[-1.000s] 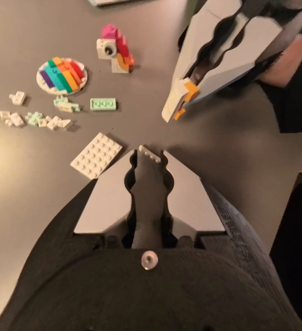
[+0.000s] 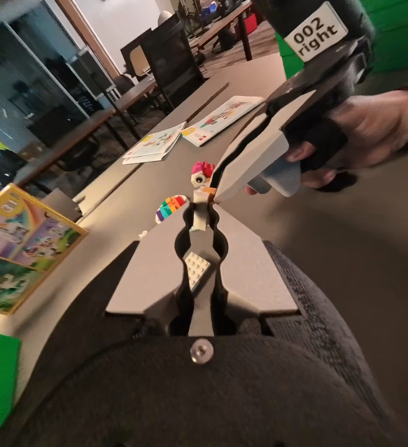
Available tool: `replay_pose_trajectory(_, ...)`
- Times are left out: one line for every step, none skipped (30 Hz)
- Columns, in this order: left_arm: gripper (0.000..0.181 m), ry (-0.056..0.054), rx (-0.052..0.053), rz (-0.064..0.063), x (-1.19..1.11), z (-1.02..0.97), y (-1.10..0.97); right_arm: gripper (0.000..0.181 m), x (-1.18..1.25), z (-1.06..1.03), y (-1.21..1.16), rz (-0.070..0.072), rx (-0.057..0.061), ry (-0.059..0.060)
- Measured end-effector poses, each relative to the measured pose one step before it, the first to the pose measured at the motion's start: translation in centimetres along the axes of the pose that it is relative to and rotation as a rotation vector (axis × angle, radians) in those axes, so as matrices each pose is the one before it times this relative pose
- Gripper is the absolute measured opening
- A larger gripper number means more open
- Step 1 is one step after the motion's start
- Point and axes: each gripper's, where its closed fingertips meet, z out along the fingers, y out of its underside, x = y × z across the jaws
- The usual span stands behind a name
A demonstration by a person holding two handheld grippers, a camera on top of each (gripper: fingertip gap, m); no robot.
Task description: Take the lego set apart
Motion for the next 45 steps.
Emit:
replay_pose_trajectory(0.011, -0.0119, -0.0021, 0.0239, -0.001, 0.002, -0.067, 0.012, -0.024, -0.038, -0.043, 0.0180, 0.0056, -0.0092)
replay_pose_trajectory(0.011, -0.0111, -0.0011, 0.0202, -0.026, -0.031, -0.044, 0.012, -0.025, -0.014, -0.025, 0.0139, 0.0039, -0.0075)
replay_pose_trajectory(0.011, -0.0053, -0.0052, 0.0142, -0.022, -0.033, 0.044, 0.011, 0.010, 0.008, 0.049, -0.0054, -0.0038, 0.0013)
replay_pose_trajectory(0.010, 0.0021, -0.0026, 0.0087, -0.026, -0.055, 0.068, 0.008, 0.054, -0.004, 0.121, -0.0362, -0.0167, 0.0126)
replay_pose_trajectory(0.010, 0.0119, -0.0017, -0.0036, 0.005, -0.066, 0.091, 0.005, 0.066, -0.013, 0.175, -0.0603, -0.0265, 0.0192)
replay_pose_trajectory(0.010, 0.0199, -0.0070, -0.0109, 0.069, 0.003, 0.223, 0.004, 0.047, 0.044, 0.220, -0.0545, -0.0270, 0.0208)
replay_pose_trajectory(0.010, 0.0124, -0.0032, -0.0111, 0.011, 0.006, 0.194, 0.004, 0.047, 0.091, 0.196, -0.0251, -0.0184, 0.0144)
replay_pose_trajectory(0.010, 0.0074, -0.0019, -0.0026, 0.033, -0.016, 0.172, 0.004, -0.006, 0.083, 0.155, -0.0015, -0.0120, 0.0021)
replay_pose_trajectory(0.010, -0.0004, -0.0013, 0.0001, 0.020, -0.042, 0.099, 0.004, 0.046, 0.014, 0.137, 0.0045, -0.0101, 0.0007)
replay_pose_trajectory(0.011, -0.0175, -0.0018, 0.0020, -0.257, -0.146, 0.082, 0.000, 0.847, -0.196, 0.121, -0.0072, -0.0113, 0.0505)
replay_pose_trajectory(0.010, 0.0282, 0.0356, -0.0089, 0.269, -0.506, -0.478, 0.000, 1.514, -0.533, 0.043, -0.0285, -0.0102, 0.0793)
replay_pose_trajectory(0.010, 0.0188, 0.0300, -0.0390, -0.037, -0.566, -0.477, 0.000, 1.054, -0.546, -0.142, -0.0116, 0.0047, 0.0319)
replay_pose_trajectory(0.010, -0.0089, 0.0077, -0.0217, -0.466, -0.458, -0.082, 0.000, 0.359, -0.299, -0.241, 0.0286, 0.0145, -0.0089)
replay_pose_trajectory(0.010, -0.0151, -0.0060, -0.0042, -0.539, -0.279, 0.217, 0.000, -0.198, 0.034, 0.019, 0.0193, 0.0004, -0.0226)
replay_pose_trajectory(0.011, 0.0001, -0.0034, -0.0088, -0.267, -0.118, 0.232, 0.000, -0.678, 0.299, 0.265, -0.0045, -0.0121, -0.0340)
replay_pose_trajectory(0.010, 0.0057, 0.0015, -0.0112, -0.074, 0.006, 0.136, 0.000, -1.083, 0.378, 0.023, -0.0007, 0.0033, -0.0508)
replay_pose_trajectory(0.011, -0.0002, -0.0038, 0.0069, 0.059, 0.105, 0.172, 0.000, -1.194, 0.291, -0.283, 0.0118, 0.0253, -0.0589)
replay_pose_trajectory(0.011, -0.0047, -0.0036, 0.0275, 0.228, 0.177, 0.095, 0.000, -0.837, 0.212, -0.194, 0.0254, 0.0213, -0.0428)
replay_pose_trajectory(0.011, -0.0060, -0.0057, 0.0319, 0.342, 0.245, 0.044, 0.000, -0.322, 0.185, 0.057, 0.0344, 0.0037, -0.0187)
replay_pose_trajectory(0.011, -0.0062, -0.0047, 0.0332, 0.407, 0.286, -0.008, 0.013, -0.165, 0.150, 0.130, 0.0343, -0.0031, -0.0151)
replay_pose_trajectory(0.011, -0.0017, -0.0041, 0.0320, 0.449, 0.285, -0.047, 0.016, -0.138, 0.095, 0.060, 0.0319, 0.0022, -0.0158)
replay_pose_trajectory(0.011, -0.0030, -0.0095, 0.0300, 0.343, 0.262, -0.003, 0.017, -0.076, 0.048, -0.037, 0.0252, 0.0084, -0.0106)
replay_pose_trajectory(0.011, -0.0089, -0.0054, 0.0303, 0.168, 0.157, -0.082, 0.017, 0.018, 0.018, 0.012, 0.0161, 0.0027, -0.0033)
replay_pose_trajectory(0.011, -0.0101, -0.0058, 0.0217, -0.007, 0.061, -0.065, 0.016, 0.123, -0.036, 0.026, 0.0078, -0.0015, 0.0035)
replay_pose_trajectory(0.011, -0.0071, 0.0029, 0.0093, -0.040, -0.006, -0.123, 0.012, 0.061, -0.059, -0.030, 0.0024, 0.0005, 0.0007)
replay_pose_trajectory(0.010, -0.0013, 0.0020, 0.0000, -0.021, 0.002, -0.036, 0.011, 0.020, -0.013, 0.009, 0.0011, -0.0015, -0.0001)
replay_pose_trajectory(0.011, 0.0030, -0.0002, 0.0001, 0.052, -0.014, 0.076, 0.011, 0.030, 0.035, 0.104, -0.0049, -0.0076, 0.0043)
replay_pose_trajectory(0.010, 0.0023, 0.0065, 0.0051, 0.012, -0.091, 0.007, 0.010, -0.010, 0.029, 0.141, -0.0231, -0.0142, 0.0070)
replay_pose_trajectory(0.010, 0.0110, 0.0008, 0.0049, 0.097, -0.117, 0.046, 0.008, -0.026, 0.035, 0.213, -0.0458, -0.0256, 0.0115)
replay_pose_trajectory(0.010, 0.0164, -0.0082, 0.0008, 0.160, -0.036, 0.192, 0.008, 0.016, 0.043, 0.282, -0.0575, -0.0334, 0.0169)
replay_pose_trajectory(0.010, 0.0104, -0.0046, -0.0004, 0.081, 0.012, 0.163, 0.007, 0.060, 0.052, 0.231, -0.0489, -0.0257, 0.0176)
replay_pose_trajectory(0.011, 0.0121, -0.0034, -0.0018, 0.069, 0.002, 0.147, 0.007, 0.018, 0.057, 0.171, -0.0336, -0.0155, 0.0115)
replay_pose_trajectory(0.011, 0.0155, 0.0020, -0.0090, 0.082, -0.052, 0.064, 0.007, -0.039, 0.017, 0.106, -0.0269, -0.0109, 0.0050)
replay_pose_trajectory(0.011, 0.0187, 0.0082, -0.0198, 0.060, -0.084, -0.015, 0.007, 0.170, -0.035, 0.205, -0.0326, -0.0192, 0.0174)
replay_pose_trajectory(0.011, 0.0482, 0.0300, -0.0303, 0.314, -0.338, -0.305, 0.006, 0.909, -0.198, 0.472, -0.0575, -0.0351, 0.0606)
replay_pose_trajectory(0.011, 0.0536, 0.0594, -0.0696, 0.308, -0.572, -0.867, 0.005, 0.956, -0.321, 0.286, -0.0470, -0.0216, 0.0520)
replay_pose_trajectory(0.010, 0.0115, 0.0177, -0.0377, -0.256, -0.462, -0.283, 0.006, 0.199, -0.253, -0.293, 0.0112, 0.0172, -0.0069)
replay_pose_trajectory(0.011, -0.0278, -0.0136, 0.0025, -0.683, -0.316, 0.284, 0.006, -0.145, -0.158, -0.450, 0.0299, 0.0279, -0.0233)
replay_pose_trajectory(0.011, -0.0179, -0.0109, -0.0051, -0.516, -0.166, 0.315, 0.006, -0.151, 0.013, -0.076, 0.0047, 0.0067, -0.0100)
replay_pose_trajectory(0.011, 0.0078, -0.0049, -0.0337, -0.184, -0.051, 0.238, 0.006, -0.141, 0.140, 0.216, -0.0122, -0.0084, 0.0002)
replay_pose_trajectory(0.011, 0.0096, -0.0016, -0.0460, -0.198, -0.024, 0.204, 0.006, -0.199, 0.184, 0.129, -0.0152, -0.0042, -0.0005)
replay_pose_trajectory(0.011, 0.0001, 0.0065, -0.0520, -0.368, -0.094, 0.102, 0.006, -0.190, 0.088, -0.096, -0.0187, 0.0083, 0.0012)
replay_pose_trajectory(0.011, 0.0102, 0.0118, -0.0665, -0.309, -0.162, -0.007, 0.006, -0.085, -0.013, -0.240, -0.0220, 0.0155, 0.0069)
replay_pose_trajectory(0.011, 0.0142, 0.0166, -0.0755, -0.315, -0.271, -0.148, 0.006, 0.008, -0.091, -0.252, -0.0205, 0.0182, 0.0103)
replay_pose_trajectory(0.011, 0.0125, 0.0209, -0.0758, -0.390, -0.372, -0.264, 0.006, 0.052, -0.133, -0.330, -0.0203, 0.0252, 0.0116)
